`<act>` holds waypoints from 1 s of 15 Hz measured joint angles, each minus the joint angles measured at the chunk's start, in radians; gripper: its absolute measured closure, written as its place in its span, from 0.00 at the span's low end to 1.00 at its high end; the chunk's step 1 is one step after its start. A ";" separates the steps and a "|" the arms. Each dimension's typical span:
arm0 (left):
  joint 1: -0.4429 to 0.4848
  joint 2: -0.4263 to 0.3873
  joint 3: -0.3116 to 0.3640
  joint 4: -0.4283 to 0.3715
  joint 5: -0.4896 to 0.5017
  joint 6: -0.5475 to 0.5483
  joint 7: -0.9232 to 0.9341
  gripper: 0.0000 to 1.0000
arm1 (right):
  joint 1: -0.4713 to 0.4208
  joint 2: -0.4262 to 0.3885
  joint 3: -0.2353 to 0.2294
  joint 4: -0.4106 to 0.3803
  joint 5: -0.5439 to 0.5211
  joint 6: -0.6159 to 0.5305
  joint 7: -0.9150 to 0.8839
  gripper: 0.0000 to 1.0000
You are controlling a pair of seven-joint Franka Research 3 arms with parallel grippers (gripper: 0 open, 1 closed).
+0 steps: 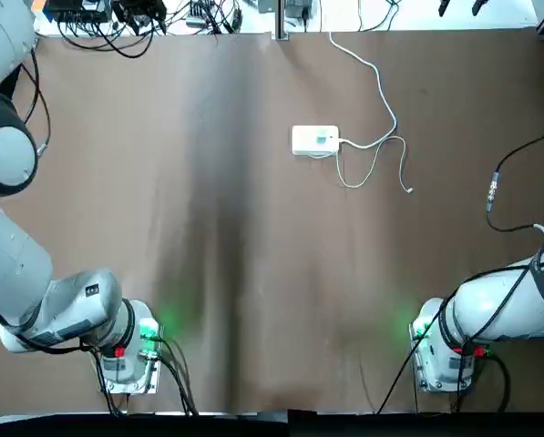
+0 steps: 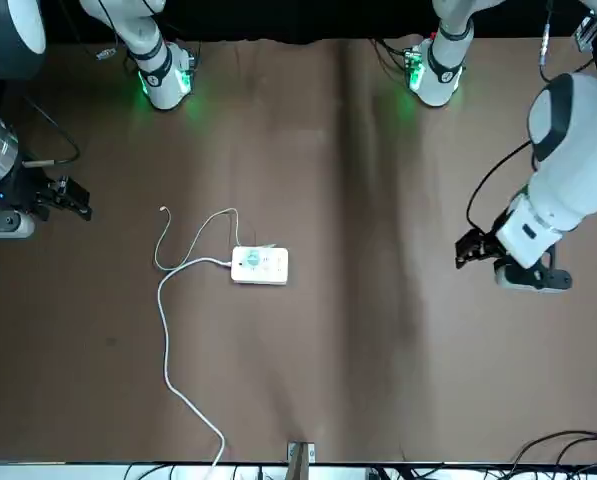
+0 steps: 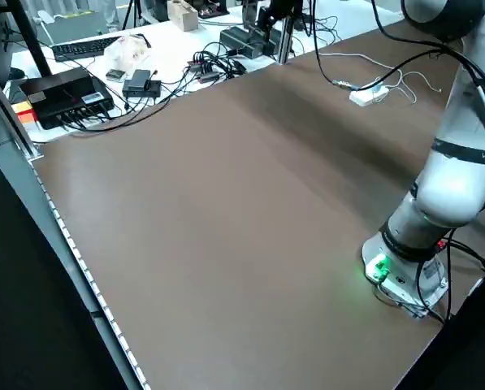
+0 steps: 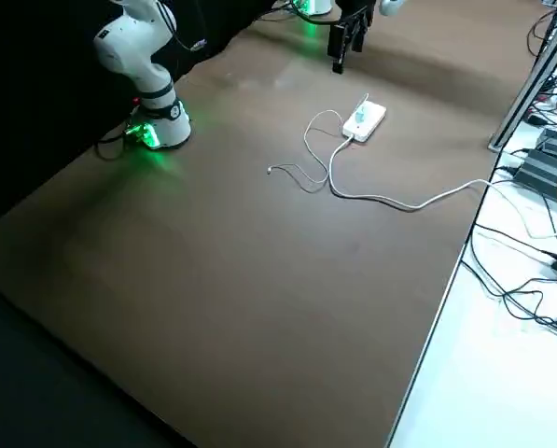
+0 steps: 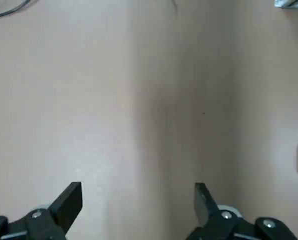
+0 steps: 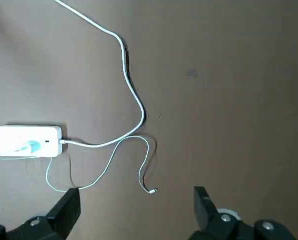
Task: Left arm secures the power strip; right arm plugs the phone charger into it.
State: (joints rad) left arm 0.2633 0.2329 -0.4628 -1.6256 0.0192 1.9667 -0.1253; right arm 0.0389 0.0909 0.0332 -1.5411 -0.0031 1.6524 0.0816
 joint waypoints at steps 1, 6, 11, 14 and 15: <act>0.008 -0.009 0.002 0.005 0.000 -0.008 0.000 0.01 | 0.000 0.000 0.000 0.000 0.000 0.001 0.000 0.00; -0.195 -0.104 0.272 0.013 -0.001 -0.094 0.004 0.01 | 0.000 -0.001 0.005 0.001 0.000 0.002 0.000 0.00; -0.322 -0.146 0.425 0.085 -0.011 -0.244 0.004 0.01 | 0.001 -0.001 0.006 0.001 0.000 0.003 0.000 0.00; -0.324 -0.193 0.457 0.134 -0.011 -0.315 0.020 0.01 | 0.005 -0.001 0.006 0.004 0.000 0.006 0.000 0.00; -0.324 -0.207 0.464 0.134 -0.011 -0.325 0.022 0.01 | 0.006 -0.001 0.006 0.004 0.000 0.006 0.000 0.00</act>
State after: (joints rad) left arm -0.0610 0.0263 0.0007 -1.4913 0.0079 1.6420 -0.1035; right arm 0.0452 0.0895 0.0396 -1.5374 -0.0031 1.6584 0.0816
